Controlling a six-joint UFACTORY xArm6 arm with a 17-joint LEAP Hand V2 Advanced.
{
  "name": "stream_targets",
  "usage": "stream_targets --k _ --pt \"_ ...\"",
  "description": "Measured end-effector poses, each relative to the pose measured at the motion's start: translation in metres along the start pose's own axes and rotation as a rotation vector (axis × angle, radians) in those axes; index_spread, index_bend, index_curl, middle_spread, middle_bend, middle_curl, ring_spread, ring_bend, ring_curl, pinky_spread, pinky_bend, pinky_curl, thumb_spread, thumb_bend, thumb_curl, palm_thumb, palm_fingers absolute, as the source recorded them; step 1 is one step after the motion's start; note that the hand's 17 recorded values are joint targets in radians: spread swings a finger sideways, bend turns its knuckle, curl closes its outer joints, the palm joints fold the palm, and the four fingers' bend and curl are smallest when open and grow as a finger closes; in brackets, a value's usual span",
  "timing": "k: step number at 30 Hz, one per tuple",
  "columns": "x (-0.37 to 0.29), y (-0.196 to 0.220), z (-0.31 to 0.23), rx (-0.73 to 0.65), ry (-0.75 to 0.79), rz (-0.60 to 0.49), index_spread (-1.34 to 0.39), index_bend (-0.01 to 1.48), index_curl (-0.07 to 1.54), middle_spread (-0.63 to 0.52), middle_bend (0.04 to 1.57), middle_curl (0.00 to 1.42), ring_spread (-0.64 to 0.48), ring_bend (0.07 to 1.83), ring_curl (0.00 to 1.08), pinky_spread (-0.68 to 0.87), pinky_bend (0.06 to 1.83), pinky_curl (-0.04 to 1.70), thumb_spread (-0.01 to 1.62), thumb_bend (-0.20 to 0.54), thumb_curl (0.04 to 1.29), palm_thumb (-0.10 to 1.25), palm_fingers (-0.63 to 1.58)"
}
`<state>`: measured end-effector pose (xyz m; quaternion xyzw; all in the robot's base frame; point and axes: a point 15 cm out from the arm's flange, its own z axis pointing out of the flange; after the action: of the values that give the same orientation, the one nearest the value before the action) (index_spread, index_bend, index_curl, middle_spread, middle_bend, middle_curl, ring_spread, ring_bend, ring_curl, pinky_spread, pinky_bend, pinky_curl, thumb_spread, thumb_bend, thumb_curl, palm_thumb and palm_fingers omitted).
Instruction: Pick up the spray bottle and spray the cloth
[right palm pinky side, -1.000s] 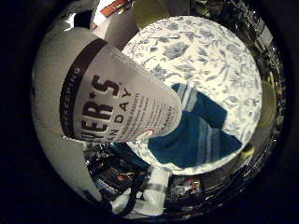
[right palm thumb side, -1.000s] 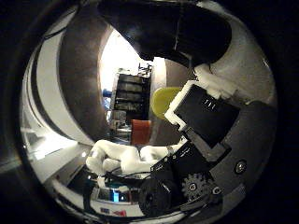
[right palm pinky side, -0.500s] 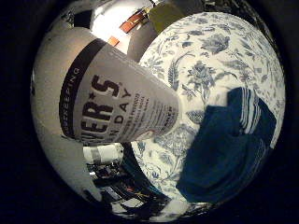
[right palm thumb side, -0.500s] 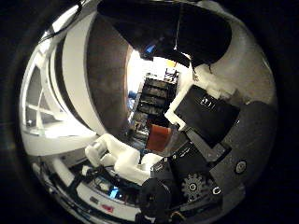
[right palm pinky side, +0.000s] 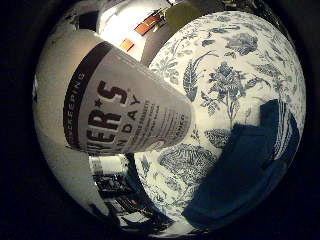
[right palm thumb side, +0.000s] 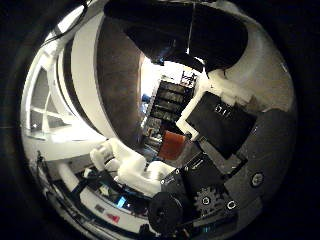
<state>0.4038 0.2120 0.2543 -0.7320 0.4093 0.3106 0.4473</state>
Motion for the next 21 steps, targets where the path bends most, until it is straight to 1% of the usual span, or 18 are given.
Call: stream_targets --k 4,8,11,14,15,16,17,19,20,21 --pt "0.004 0.003 0.002 -0.009 -0.002 0.009 -0.23 0.91 0.76 -0.07 1.3 0.59 -0.16 1.43 0.56 -0.25 0.99 1.18 0.64 -0.031 0.85 0.94 1.16" --pt "0.007 0.005 0.002 -0.014 0.0 0.013 -0.25 0.85 0.77 -0.08 1.26 0.58 -0.18 1.36 0.55 -0.28 1.01 1.1 0.61 -0.034 0.83 0.92 1.11" --pt "0.007 0.006 0.002 -0.018 0.001 0.01 -0.28 0.7 0.76 -0.09 1.21 0.57 -0.19 1.31 0.54 -0.32 1.03 1.0 0.59 -0.037 0.8 0.9 1.07" --pt "0.006 0.007 0.001 -0.019 0.002 0.005 -0.31 0.56 0.76 -0.11 1.13 0.57 -0.21 1.27 0.53 -0.36 1.04 0.95 0.59 -0.038 0.78 0.89 0.99" --pt "0.007 0.007 0.001 -0.021 0.002 0.004 -0.32 0.51 0.77 -0.12 1.1 0.56 -0.23 1.26 0.54 -0.38 1.05 0.93 0.6 -0.038 0.76 0.88 0.92" --pt "0.007 0.009 0.001 -0.028 0.005 0.0 -0.32 0.5 0.77 -0.12 1.1 0.57 -0.23 1.25 0.53 -0.39 1.05 0.93 0.6 -0.037 0.76 0.88 0.92" --pt "0.008 0.011 0.0 -0.035 0.009 -0.005 -0.34 0.38 0.75 -0.14 1.06 0.56 -0.24 1.24 0.53 -0.42 1.05 0.9 0.64 -0.036 0.73 0.88 0.8" --pt "0.011 0.014 -0.002 -0.045 0.019 -0.005 -0.37 0.24 0.72 -0.16 1.02 0.57 -0.25 1.26 0.54 -0.46 1.02 0.87 0.7 -0.032 0.7 0.87 0.67" --pt "0.013 0.015 -0.005 -0.045 0.025 -0.004 -0.38 0.21 0.7 -0.16 0.99 0.56 -0.26 1.25 0.54 -0.46 1.0 0.86 0.74 -0.029 0.69 0.86 0.6" --pt "0.014 0.015 -0.006 -0.045 0.027 -0.003 -0.4 0.19 0.69 -0.18 0.97 0.57 -0.26 1.25 0.54 -0.47 0.96 0.84 0.79 -0.027 0.67 0.86 0.57"
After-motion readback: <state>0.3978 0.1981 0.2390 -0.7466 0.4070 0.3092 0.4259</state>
